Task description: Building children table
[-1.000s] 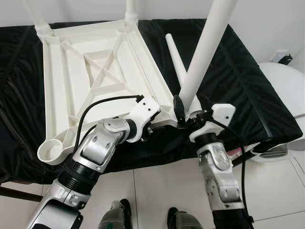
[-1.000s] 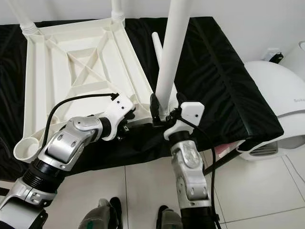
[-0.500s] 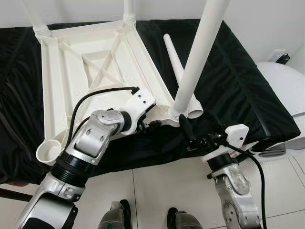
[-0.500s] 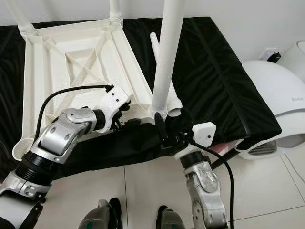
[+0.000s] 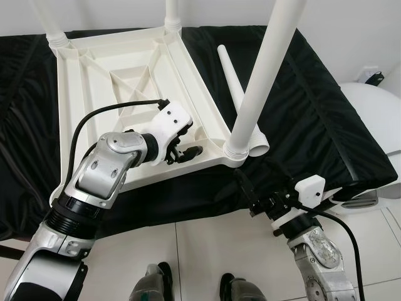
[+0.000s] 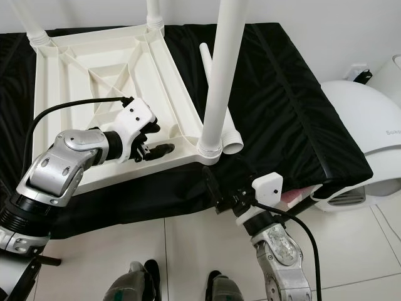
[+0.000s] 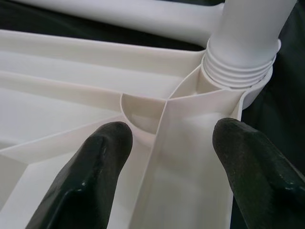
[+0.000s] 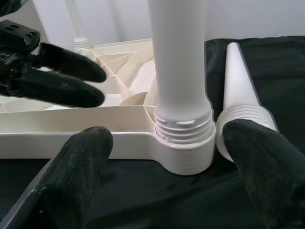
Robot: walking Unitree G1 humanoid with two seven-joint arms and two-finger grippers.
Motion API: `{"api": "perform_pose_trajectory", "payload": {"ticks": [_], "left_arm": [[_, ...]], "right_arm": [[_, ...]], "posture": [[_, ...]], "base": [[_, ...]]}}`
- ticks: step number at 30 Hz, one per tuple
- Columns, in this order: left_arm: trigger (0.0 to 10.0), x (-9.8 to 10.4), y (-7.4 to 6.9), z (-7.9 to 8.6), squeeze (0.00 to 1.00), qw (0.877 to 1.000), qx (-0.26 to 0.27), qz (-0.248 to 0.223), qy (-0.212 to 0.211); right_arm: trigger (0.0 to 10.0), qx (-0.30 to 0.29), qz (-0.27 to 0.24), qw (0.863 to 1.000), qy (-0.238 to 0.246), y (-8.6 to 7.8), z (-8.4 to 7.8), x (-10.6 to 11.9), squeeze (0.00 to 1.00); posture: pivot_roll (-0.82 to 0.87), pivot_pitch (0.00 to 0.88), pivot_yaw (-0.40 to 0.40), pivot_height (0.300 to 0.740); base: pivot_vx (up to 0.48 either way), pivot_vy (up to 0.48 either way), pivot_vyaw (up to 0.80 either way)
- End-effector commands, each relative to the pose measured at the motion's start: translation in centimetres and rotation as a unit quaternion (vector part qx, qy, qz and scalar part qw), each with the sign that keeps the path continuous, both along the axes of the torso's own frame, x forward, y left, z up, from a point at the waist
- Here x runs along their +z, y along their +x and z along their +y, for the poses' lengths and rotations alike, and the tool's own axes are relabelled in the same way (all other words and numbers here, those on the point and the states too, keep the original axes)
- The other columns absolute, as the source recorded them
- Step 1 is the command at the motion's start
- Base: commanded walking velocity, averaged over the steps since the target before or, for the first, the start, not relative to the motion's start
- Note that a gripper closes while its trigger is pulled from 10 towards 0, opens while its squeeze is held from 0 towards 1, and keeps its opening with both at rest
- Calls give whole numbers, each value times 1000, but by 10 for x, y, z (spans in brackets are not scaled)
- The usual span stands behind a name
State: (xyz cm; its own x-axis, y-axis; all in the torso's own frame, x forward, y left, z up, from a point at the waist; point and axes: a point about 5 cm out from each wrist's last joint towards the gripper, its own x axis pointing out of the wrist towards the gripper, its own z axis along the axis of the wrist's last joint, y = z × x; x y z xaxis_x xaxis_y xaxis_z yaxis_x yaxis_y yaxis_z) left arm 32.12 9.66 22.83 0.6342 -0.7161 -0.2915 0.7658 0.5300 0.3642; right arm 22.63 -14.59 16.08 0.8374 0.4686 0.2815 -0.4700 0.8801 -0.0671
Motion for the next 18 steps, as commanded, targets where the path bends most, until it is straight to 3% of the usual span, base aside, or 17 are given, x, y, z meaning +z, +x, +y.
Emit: {"api": "perform_pose_trajectory", "payload": {"ticks": [1, 5, 8, 13, 18], "left_arm": [[10000, -3, -8, -2, 0, 999, -39, 14, 6], [10000, -4, -13, -4, 0, 998, -56, 15, 10], [10000, -8, -26, -9, 0, 995, -98, 21, 12], [10000, -13, -36, -11, 0, 992, -124, 26, 19], [10000, -19, -35, -6, 0, 993, -113, 31, 32]], "right_arm": [[10000, 22, 14, 1000, -8, 0, -2, -3, 0], [10000, 29, 12, 999, -19, 6, -9, -1, 0], [10000, 9, -16, 999, -38, 27, -29, 14, 0], [10000, 7, -41, 998, -48, 40, -32, 26, 0], [10000, 2, -55, 998, -40, 50, -29, 34, 0]], "posture": [[-47, 201, 10, 740], [-47, 201, 7, 740], [-42, 200, 1, 740], [-39, 200, -1, 740], [-34, 198, -2, 740]], "base": [[0, 0, 0], [0, 0, 0], [0, 0, 0], [0, 0, 0], [0, 0, 0]]}}
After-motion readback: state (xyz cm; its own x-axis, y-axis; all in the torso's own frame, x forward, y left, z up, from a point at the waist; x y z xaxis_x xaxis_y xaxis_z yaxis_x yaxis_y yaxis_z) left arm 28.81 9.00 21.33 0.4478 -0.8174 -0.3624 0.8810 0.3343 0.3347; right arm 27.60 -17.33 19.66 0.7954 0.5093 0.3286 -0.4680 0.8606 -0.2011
